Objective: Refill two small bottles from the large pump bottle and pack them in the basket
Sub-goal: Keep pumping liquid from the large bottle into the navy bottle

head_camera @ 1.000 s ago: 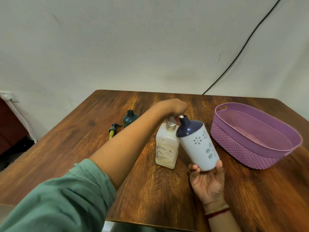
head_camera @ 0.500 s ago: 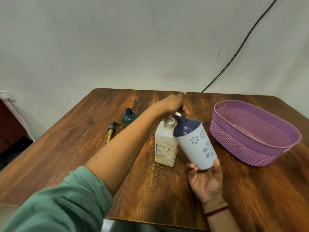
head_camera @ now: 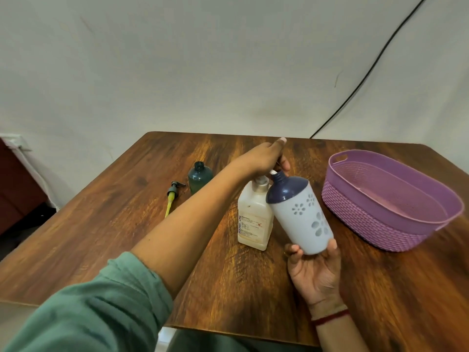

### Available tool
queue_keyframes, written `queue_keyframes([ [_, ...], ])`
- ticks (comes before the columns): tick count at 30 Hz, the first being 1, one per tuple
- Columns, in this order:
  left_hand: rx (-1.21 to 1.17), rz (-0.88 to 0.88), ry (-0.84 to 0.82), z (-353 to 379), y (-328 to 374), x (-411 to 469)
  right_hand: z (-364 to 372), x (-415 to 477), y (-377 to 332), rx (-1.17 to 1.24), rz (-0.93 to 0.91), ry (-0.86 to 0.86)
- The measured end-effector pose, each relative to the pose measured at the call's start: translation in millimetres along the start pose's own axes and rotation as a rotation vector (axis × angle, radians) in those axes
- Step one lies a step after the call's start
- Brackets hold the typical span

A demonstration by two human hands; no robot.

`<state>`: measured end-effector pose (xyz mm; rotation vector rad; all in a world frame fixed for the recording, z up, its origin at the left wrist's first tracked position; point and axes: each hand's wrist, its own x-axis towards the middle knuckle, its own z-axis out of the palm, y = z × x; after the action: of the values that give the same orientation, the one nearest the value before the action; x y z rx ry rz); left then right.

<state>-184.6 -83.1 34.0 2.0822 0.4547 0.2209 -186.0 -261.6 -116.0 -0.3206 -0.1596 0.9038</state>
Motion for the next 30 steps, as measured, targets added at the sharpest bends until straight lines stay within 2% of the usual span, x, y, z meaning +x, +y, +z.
queue_keyframes([
  [4,0.136,-0.045,-0.023,1.0,4.5,0.1,1.2,-0.3,-1.9,0.013,-0.014,0.001],
  [11,0.030,-0.044,-0.053,-3.6,6.5,-3.9,1.8,0.0,-0.7,-0.006,0.005,0.006],
  [16,0.133,-0.076,-0.035,1.3,6.0,-1.9,0.8,1.4,-2.7,0.020,-0.014,-0.005],
  [21,0.142,-0.062,-0.010,-1.3,10.3,-4.7,2.5,0.3,-1.6,0.033,0.000,-0.007],
  [26,-0.034,-0.034,0.046,-3.6,14.4,-6.1,3.1,0.9,-0.8,0.037,0.005,0.001],
  [30,-0.313,0.021,0.140,-1.8,12.3,-8.5,3.5,0.4,-2.0,0.040,0.006,-0.005],
])
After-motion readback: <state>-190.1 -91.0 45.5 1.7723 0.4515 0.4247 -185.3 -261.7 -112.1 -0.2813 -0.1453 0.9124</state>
